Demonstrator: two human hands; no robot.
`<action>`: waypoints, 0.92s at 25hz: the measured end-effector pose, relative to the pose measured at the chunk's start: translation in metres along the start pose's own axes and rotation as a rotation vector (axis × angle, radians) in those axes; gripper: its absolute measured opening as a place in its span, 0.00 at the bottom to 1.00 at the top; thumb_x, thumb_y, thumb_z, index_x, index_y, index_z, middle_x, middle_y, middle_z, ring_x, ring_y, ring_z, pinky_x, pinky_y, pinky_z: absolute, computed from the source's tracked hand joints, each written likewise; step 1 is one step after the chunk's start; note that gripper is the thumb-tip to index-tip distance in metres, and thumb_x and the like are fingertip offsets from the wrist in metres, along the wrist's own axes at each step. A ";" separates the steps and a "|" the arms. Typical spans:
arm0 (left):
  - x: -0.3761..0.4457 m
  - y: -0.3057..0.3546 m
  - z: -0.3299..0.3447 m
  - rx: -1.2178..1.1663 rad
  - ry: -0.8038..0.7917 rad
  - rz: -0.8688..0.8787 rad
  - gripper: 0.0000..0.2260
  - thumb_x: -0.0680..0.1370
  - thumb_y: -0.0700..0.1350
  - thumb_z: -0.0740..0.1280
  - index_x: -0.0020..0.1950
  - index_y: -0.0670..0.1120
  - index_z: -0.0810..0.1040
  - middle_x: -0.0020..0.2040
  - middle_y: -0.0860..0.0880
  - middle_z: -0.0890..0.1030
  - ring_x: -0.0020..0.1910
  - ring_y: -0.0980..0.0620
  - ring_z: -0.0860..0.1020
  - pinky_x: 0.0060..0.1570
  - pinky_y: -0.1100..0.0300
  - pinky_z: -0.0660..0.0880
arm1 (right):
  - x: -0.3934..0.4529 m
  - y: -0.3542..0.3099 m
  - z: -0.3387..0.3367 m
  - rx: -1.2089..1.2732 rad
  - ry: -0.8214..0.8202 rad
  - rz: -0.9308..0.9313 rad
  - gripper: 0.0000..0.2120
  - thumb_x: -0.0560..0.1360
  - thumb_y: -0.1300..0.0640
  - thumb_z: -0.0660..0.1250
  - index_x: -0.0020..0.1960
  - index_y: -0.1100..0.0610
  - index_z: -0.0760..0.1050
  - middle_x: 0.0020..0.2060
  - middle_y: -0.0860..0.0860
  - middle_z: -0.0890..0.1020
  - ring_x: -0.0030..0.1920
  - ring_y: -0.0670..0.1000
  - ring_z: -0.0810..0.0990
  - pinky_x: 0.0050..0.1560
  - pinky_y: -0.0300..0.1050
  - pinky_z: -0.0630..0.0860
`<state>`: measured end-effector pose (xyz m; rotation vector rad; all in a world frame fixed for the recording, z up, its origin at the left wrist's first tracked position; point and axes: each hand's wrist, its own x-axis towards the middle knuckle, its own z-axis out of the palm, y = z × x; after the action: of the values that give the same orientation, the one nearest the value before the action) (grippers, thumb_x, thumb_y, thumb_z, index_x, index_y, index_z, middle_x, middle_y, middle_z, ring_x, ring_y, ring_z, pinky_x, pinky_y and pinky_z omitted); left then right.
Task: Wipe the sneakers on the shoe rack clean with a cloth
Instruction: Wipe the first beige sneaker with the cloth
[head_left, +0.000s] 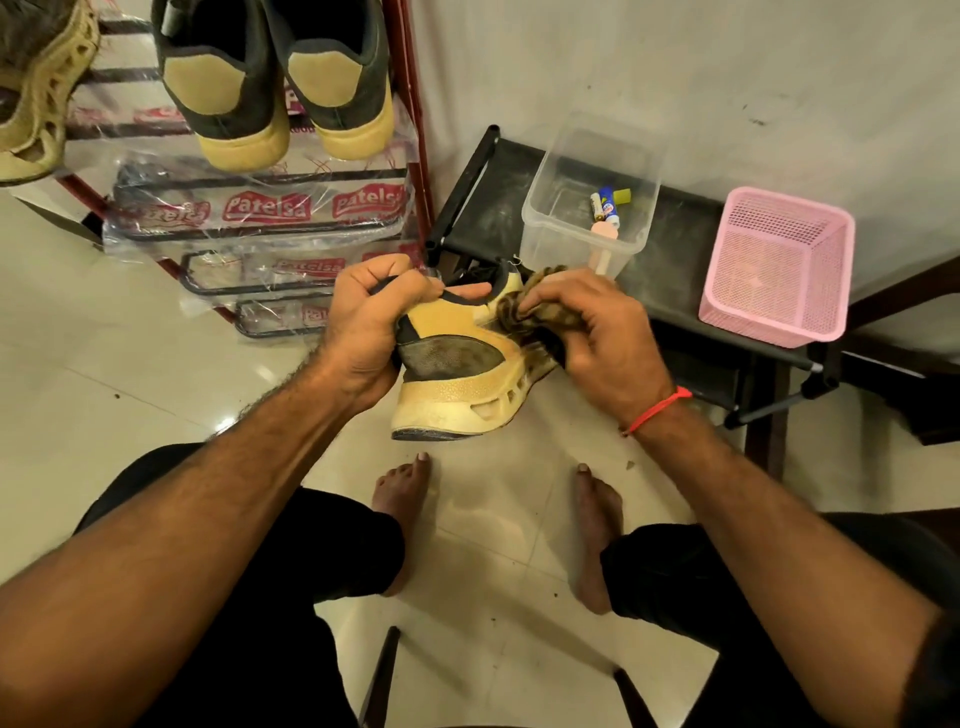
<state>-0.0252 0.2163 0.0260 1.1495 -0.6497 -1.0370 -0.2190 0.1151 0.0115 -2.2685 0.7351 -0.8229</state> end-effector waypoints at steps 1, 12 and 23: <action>0.000 0.002 -0.001 -0.004 -0.022 -0.006 0.16 0.75 0.31 0.66 0.32 0.43 0.63 0.38 0.40 0.71 0.50 0.34 0.85 0.44 0.52 0.81 | 0.000 0.009 -0.006 0.016 0.027 0.083 0.18 0.71 0.75 0.65 0.55 0.58 0.81 0.54 0.53 0.81 0.58 0.54 0.78 0.62 0.57 0.76; -0.001 0.006 -0.004 0.295 -0.228 0.045 0.15 0.76 0.46 0.73 0.31 0.48 0.74 0.39 0.43 0.85 0.46 0.45 0.86 0.43 0.54 0.81 | 0.001 -0.008 -0.010 -0.240 -0.622 0.135 0.20 0.77 0.48 0.70 0.68 0.45 0.74 0.57 0.48 0.66 0.56 0.49 0.71 0.60 0.46 0.75; -0.014 -0.004 0.010 1.188 -0.141 0.043 0.40 0.67 0.66 0.76 0.71 0.52 0.62 0.51 0.56 0.78 0.49 0.55 0.79 0.46 0.64 0.77 | 0.002 -0.018 -0.001 -0.129 -0.204 0.465 0.10 0.75 0.54 0.74 0.56 0.49 0.80 0.52 0.49 0.71 0.54 0.46 0.70 0.55 0.38 0.67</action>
<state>-0.0406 0.2251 0.0264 2.0564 -1.4911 -0.6494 -0.2135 0.1254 0.0249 -2.1205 1.1825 -0.3282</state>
